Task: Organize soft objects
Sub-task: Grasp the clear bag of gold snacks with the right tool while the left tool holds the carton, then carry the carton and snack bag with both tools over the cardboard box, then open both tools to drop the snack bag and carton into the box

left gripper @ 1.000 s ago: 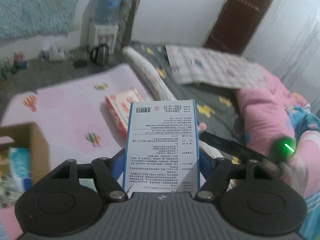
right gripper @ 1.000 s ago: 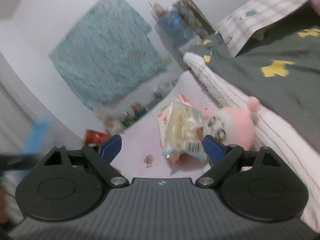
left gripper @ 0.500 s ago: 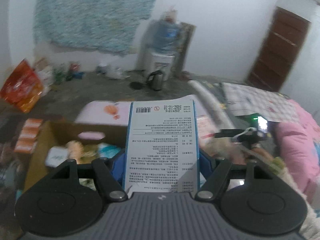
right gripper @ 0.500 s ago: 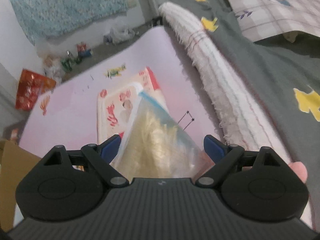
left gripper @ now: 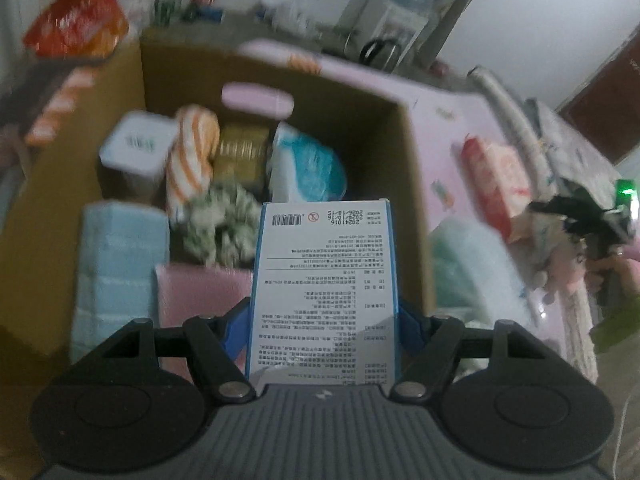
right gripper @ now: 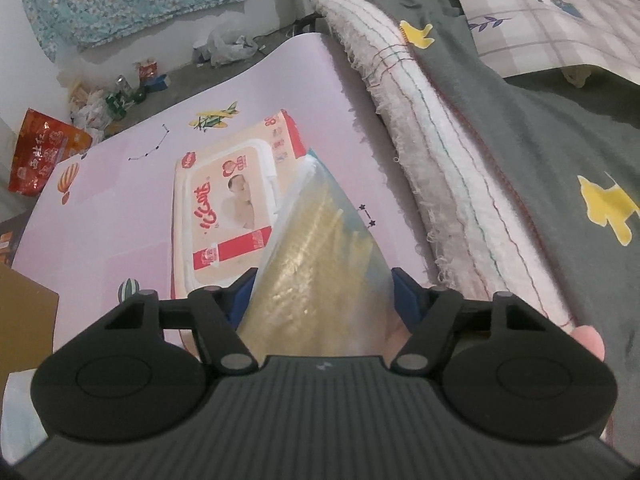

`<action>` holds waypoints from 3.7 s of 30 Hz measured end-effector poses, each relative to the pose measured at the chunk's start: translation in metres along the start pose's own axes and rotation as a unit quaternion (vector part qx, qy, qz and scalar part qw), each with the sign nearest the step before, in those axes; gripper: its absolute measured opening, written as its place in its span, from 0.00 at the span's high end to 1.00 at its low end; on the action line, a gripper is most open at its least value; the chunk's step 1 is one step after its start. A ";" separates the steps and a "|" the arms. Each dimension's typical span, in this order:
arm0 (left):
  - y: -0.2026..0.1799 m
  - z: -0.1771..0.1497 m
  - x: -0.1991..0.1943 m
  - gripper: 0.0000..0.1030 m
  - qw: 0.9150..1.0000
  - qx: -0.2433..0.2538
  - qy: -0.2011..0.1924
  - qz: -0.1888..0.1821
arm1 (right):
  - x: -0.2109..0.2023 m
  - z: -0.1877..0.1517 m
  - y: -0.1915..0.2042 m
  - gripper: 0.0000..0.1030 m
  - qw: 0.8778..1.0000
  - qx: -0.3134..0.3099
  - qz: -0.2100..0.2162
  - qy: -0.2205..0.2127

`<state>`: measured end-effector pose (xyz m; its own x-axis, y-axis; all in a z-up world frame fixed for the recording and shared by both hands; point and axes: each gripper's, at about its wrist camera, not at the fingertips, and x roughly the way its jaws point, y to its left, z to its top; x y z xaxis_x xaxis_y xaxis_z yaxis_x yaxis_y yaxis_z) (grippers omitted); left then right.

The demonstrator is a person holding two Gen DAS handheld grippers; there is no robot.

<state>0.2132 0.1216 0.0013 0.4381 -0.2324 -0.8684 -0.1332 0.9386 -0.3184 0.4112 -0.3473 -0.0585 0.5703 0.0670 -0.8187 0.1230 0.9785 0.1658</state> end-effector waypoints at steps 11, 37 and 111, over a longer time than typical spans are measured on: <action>0.016 -0.006 0.049 0.24 0.997 -0.051 0.038 -0.033 | -0.021 -0.011 -0.020 0.39 0.998 0.042 0.036 -0.031; 0.003 -0.053 -0.114 0.13 0.982 -0.029 -0.185 -0.032 | -0.169 -0.032 -0.027 0.39 0.956 0.101 0.231 -0.151; 0.155 -0.181 -0.166 0.11 0.938 -0.177 -0.294 0.040 | -0.120 -0.207 0.381 0.39 0.871 -0.207 0.394 0.210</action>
<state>-0.0412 0.2599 0.0275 0.8148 0.1145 -0.5683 -0.4284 0.7793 -0.4573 0.2216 0.0574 -0.0106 -0.0120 0.7305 -0.6828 -0.5245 0.5767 0.6263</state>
